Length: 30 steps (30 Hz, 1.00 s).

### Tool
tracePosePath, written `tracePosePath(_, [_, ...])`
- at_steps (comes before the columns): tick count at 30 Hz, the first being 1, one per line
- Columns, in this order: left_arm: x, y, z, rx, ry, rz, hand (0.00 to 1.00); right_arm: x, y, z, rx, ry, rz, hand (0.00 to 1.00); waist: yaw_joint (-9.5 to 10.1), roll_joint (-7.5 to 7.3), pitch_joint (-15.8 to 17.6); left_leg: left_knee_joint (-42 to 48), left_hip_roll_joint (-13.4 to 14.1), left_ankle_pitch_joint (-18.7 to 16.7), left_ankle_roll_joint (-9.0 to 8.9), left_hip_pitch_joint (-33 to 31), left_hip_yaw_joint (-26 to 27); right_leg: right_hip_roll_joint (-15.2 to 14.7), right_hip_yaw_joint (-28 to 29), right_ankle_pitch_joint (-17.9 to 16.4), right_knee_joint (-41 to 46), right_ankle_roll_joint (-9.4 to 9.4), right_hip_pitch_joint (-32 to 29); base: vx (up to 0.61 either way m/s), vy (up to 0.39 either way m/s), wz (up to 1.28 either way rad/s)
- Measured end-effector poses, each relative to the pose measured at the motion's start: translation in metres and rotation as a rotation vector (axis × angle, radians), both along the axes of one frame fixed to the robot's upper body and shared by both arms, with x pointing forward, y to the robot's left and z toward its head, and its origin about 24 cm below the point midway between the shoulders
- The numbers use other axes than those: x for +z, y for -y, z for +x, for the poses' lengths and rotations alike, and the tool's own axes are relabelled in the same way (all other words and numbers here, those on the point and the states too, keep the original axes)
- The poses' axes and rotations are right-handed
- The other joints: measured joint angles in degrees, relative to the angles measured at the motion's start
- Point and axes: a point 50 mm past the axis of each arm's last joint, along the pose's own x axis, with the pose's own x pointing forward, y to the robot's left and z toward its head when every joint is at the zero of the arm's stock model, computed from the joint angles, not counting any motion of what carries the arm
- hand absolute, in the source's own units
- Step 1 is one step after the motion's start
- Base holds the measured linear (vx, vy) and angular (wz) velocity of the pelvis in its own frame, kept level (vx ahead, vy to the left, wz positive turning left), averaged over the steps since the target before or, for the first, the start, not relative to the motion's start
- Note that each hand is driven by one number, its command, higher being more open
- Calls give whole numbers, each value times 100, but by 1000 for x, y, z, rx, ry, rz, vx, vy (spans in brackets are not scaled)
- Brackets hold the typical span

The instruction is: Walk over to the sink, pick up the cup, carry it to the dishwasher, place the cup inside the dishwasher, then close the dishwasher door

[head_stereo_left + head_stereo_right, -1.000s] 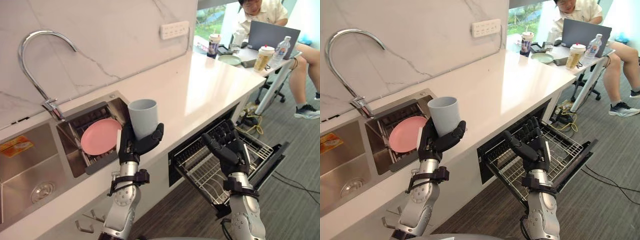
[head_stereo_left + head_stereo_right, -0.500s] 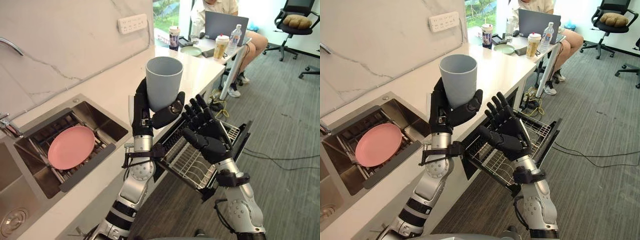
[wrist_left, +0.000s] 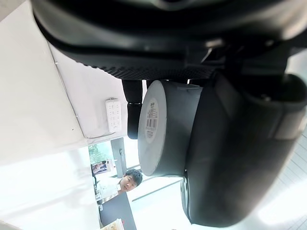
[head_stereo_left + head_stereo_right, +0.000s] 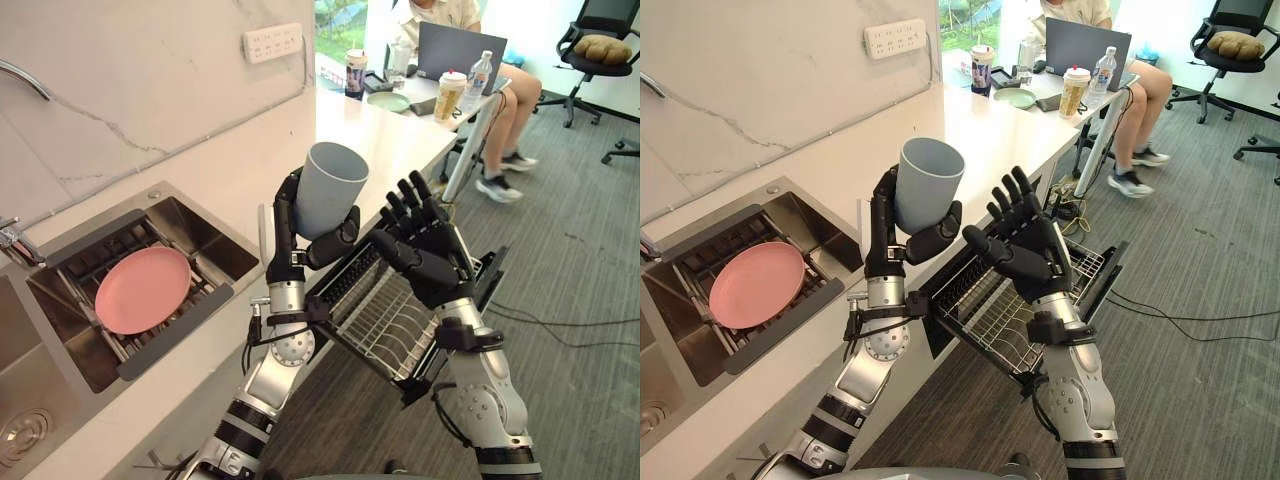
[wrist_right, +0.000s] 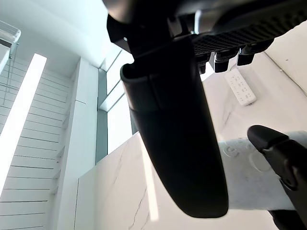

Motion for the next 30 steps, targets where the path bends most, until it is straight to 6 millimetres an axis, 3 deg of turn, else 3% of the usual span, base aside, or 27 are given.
tracePosePath(11, [-2,17,-5,-88,-7,12,0,0,-4,23,0,-53,-14,100,10,-2,-1,-6,-14,84,21,-22,-150,-9,-165,3,-42,6,93,-15,-6,6])
tracePosePath(30, [-21,-4,1,-111,-141,-54,0,13,-9,60,208,-81,-206,100,177,-26,-7,-1,72,199,-19,-132,-405,146,-442,136,-405,-16,308,-12,-8,6])
